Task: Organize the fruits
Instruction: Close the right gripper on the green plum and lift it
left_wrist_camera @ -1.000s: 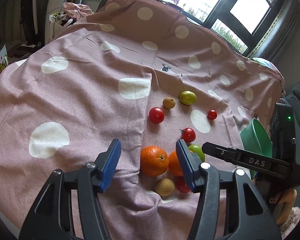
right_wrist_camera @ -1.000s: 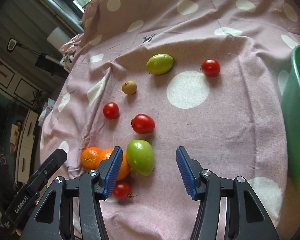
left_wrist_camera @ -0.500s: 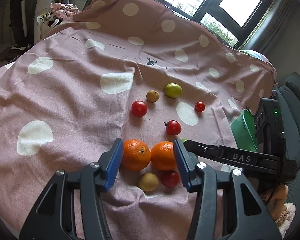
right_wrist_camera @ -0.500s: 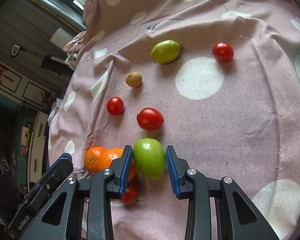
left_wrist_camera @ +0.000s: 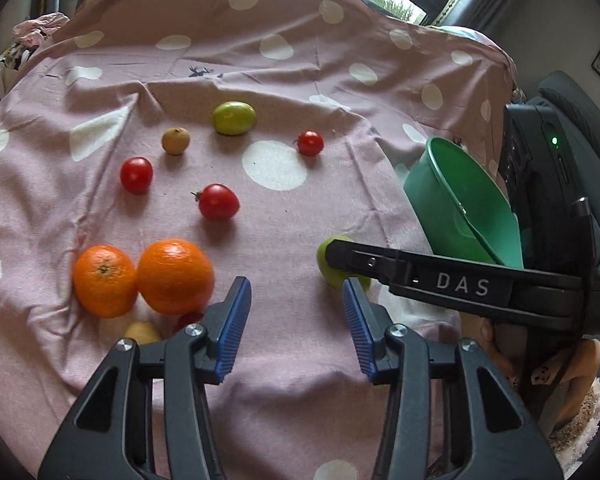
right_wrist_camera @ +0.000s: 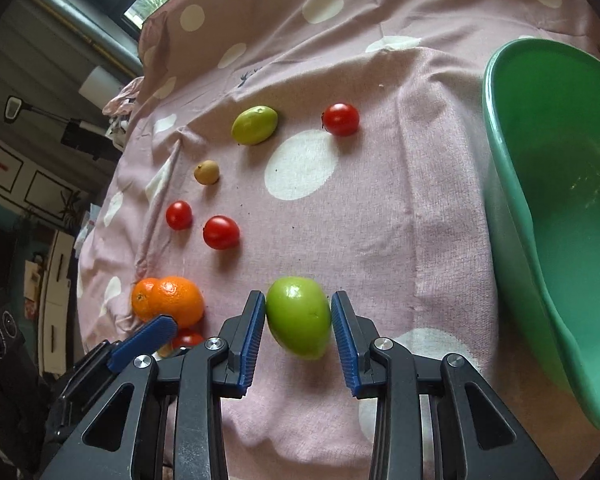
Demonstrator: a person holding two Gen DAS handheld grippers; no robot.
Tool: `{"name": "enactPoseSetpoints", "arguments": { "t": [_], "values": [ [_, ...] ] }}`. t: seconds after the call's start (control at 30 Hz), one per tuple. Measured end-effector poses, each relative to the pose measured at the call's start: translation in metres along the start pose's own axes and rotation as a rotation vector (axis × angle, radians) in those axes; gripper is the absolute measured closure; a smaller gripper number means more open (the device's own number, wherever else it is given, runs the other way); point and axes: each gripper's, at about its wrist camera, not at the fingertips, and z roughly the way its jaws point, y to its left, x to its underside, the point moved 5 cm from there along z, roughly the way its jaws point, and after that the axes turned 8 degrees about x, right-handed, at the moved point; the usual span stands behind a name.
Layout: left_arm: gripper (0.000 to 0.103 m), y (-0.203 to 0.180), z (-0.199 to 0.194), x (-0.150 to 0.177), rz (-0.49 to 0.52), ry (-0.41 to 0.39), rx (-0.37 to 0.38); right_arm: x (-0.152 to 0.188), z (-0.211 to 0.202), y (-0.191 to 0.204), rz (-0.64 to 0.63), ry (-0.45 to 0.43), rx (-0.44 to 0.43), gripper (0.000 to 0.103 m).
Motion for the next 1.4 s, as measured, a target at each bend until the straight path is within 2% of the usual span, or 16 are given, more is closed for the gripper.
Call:
{"name": "enactPoseSetpoints", "arguments": {
  "t": [0.1,0.23,0.43,0.53,0.6,0.67,1.0,1.4],
  "values": [
    [0.057,-0.002,0.008,0.001,-0.017,0.024,0.014,0.000,0.002,-0.003,-0.003,0.006,0.020,0.067],
    [0.057,-0.010,0.015,0.000,-0.034,0.040,0.046,-0.002,0.000,-0.007,0.011,0.002,-0.002,0.067],
    [0.057,-0.016,0.030,0.001,-0.031,0.075,0.031,-0.004,-0.001,-0.008,0.017,-0.005,-0.028,0.067],
    [0.061,-0.011,0.036,0.000,-0.054,0.081,0.024,-0.003,0.004,-0.006,0.031,0.018,-0.080,0.067],
    [0.068,-0.010,0.039,0.000,-0.053,0.089,0.024,-0.003,0.007,-0.004,0.032,0.026,-0.091,0.067],
    [0.069,-0.008,0.042,0.000,-0.043,0.093,0.001,-0.002,0.010,-0.001,0.034,0.034,-0.109,0.072],
    [0.069,-0.015,0.034,-0.005,-0.033,0.056,-0.004,-0.004,0.003,0.003,0.030,0.010,-0.115,0.073],
    [0.069,-0.052,0.007,-0.026,0.050,-0.039,0.002,-0.010,-0.049,0.002,0.006,-0.139,-0.135,0.073]
  ]
}}
